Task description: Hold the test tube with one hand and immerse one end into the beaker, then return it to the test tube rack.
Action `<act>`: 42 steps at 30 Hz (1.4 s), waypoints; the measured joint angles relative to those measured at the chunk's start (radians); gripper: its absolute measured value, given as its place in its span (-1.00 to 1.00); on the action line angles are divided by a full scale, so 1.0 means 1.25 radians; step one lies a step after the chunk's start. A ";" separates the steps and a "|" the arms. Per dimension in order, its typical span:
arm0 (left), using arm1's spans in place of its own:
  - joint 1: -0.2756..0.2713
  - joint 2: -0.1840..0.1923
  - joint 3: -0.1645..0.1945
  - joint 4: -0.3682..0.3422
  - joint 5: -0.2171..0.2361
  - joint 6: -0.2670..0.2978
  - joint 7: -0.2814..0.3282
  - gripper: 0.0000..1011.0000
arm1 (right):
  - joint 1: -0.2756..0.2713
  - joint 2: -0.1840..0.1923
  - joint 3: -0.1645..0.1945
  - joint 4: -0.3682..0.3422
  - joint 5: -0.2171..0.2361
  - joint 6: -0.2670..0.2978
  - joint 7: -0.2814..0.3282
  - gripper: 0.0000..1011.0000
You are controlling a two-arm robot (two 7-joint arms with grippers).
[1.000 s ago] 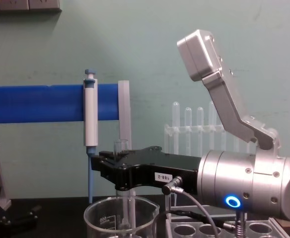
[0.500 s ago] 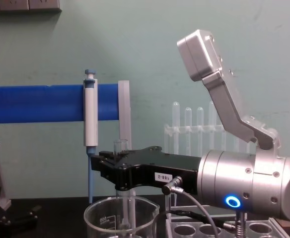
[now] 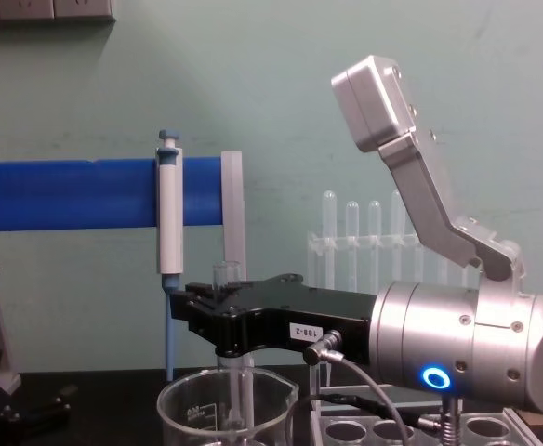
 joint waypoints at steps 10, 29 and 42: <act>0.000 0.000 0.000 0.000 0.000 0.000 0.000 0.98 | 0.000 0.001 0.000 -0.001 -0.001 0.000 0.000 -0.73; 0.000 0.000 0.000 0.000 0.000 0.000 0.000 0.98 | 0.015 0.016 0.019 -0.072 0.008 0.027 -0.001 -0.73; 0.000 0.000 0.000 0.000 0.000 0.000 0.000 0.98 | 0.031 0.029 0.045 -0.130 0.042 0.067 -0.024 -0.73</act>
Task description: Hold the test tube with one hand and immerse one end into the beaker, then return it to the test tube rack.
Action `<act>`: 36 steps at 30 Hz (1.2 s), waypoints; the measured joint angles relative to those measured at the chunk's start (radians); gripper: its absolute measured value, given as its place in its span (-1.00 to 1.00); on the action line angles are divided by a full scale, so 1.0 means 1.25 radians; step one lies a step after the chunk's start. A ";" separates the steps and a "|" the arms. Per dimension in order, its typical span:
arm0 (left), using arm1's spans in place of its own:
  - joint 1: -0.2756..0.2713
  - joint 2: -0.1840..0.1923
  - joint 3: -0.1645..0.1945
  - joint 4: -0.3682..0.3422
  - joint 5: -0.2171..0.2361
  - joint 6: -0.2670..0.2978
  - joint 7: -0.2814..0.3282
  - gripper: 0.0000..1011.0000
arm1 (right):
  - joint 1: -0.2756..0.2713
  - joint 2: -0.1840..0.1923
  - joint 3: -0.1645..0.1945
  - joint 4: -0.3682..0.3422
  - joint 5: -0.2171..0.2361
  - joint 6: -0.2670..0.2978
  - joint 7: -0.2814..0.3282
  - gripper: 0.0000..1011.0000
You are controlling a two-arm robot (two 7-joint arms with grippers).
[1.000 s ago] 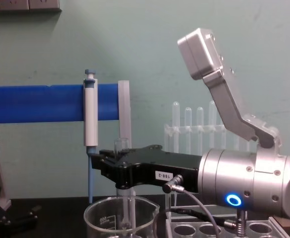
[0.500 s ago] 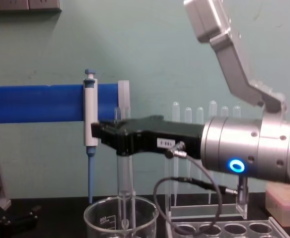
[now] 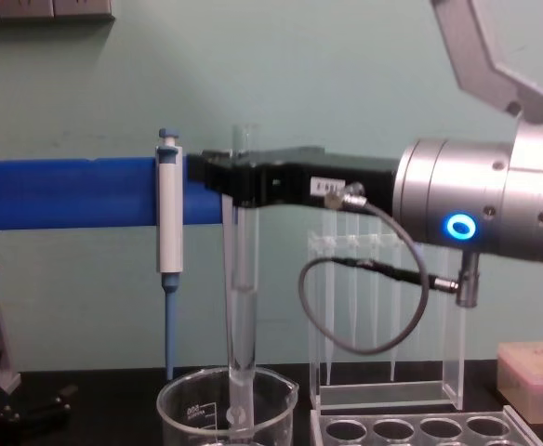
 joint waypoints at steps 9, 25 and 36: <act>0.000 0.000 0.000 0.000 0.000 0.000 0.000 0.98 | 0.004 0.023 0.022 -0.042 0.017 0.000 -0.016 -0.73; 0.000 0.000 0.000 0.000 0.000 0.000 0.000 0.98 | -0.056 0.103 0.071 -0.128 0.027 0.012 -0.047 -0.73; 0.000 0.000 0.000 0.000 0.000 0.000 0.000 0.98 | -0.136 0.147 0.106 -0.170 0.020 0.002 -0.070 -0.73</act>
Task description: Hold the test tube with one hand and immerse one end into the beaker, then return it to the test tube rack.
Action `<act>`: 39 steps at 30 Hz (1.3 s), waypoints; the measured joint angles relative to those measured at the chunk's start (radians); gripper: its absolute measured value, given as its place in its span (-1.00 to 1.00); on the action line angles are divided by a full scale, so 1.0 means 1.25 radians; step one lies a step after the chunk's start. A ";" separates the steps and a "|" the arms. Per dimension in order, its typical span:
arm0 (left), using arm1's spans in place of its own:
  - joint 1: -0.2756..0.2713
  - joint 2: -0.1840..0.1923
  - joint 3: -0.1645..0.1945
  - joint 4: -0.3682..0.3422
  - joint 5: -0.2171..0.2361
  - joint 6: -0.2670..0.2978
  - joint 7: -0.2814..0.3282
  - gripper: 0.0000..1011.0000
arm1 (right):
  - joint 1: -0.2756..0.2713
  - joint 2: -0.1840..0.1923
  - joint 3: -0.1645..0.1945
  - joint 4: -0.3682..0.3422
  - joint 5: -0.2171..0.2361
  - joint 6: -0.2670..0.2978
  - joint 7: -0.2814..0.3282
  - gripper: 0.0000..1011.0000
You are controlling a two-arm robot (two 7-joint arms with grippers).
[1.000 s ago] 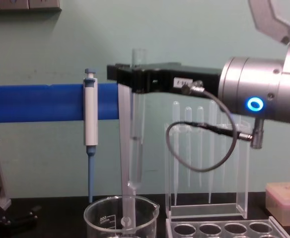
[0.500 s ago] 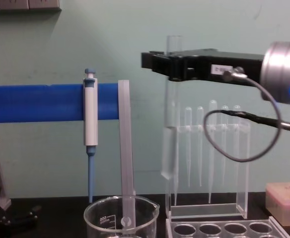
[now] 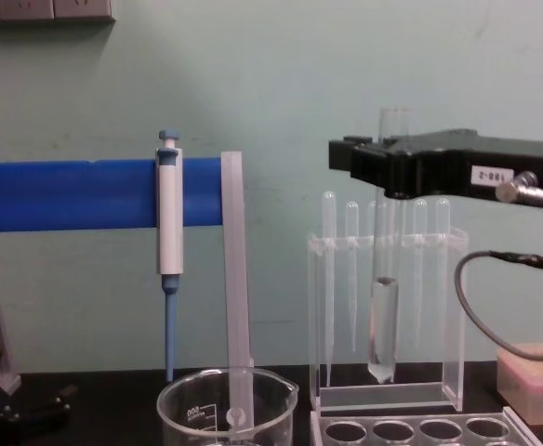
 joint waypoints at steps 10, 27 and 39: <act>0.000 0.000 0.000 0.000 0.000 0.000 0.000 0.98 | -0.036 0.003 0.002 0.000 -0.041 -0.031 -0.006 -0.73; 0.000 0.000 0.000 0.000 0.000 0.000 0.000 0.98 | -0.067 -0.021 0.013 0.027 -0.068 -0.052 -0.005 -0.73; 0.000 0.000 0.000 0.000 0.000 0.000 0.000 0.98 | -0.077 -0.033 0.018 0.043 -0.072 -0.054 0.002 -0.73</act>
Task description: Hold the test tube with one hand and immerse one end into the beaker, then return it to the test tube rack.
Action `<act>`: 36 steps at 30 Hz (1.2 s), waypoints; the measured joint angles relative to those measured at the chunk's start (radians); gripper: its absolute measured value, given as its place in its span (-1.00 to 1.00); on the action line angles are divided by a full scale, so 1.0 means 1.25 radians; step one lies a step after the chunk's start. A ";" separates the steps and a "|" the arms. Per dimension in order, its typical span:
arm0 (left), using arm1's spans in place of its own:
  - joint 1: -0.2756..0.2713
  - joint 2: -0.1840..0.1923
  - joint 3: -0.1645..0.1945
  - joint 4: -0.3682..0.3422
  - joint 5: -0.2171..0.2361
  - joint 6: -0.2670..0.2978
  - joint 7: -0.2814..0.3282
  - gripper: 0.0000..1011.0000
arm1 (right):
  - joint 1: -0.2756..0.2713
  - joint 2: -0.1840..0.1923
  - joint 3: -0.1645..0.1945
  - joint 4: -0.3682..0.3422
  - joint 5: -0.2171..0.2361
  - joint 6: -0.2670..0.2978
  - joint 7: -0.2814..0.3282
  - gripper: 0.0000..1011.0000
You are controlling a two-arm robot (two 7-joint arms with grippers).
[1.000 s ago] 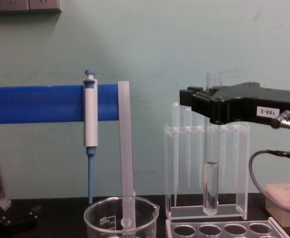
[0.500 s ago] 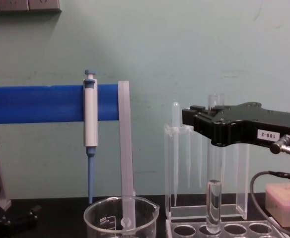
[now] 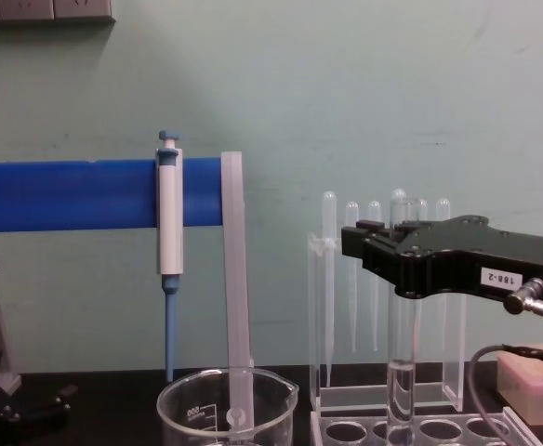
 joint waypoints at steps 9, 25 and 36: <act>0.000 0.000 0.000 0.000 0.000 0.000 0.000 0.98 | -0.006 -0.005 0.001 0.010 -0.005 -0.003 0.003 -0.73; 0.000 0.000 0.000 0.000 0.000 0.000 0.000 0.98 | -0.016 -0.015 0.001 0.032 -0.008 -0.019 0.007 -0.73; 0.000 0.000 0.000 0.000 0.000 0.000 0.000 0.98 | -0.019 -0.021 -0.001 0.050 -0.015 -0.036 0.011 -0.73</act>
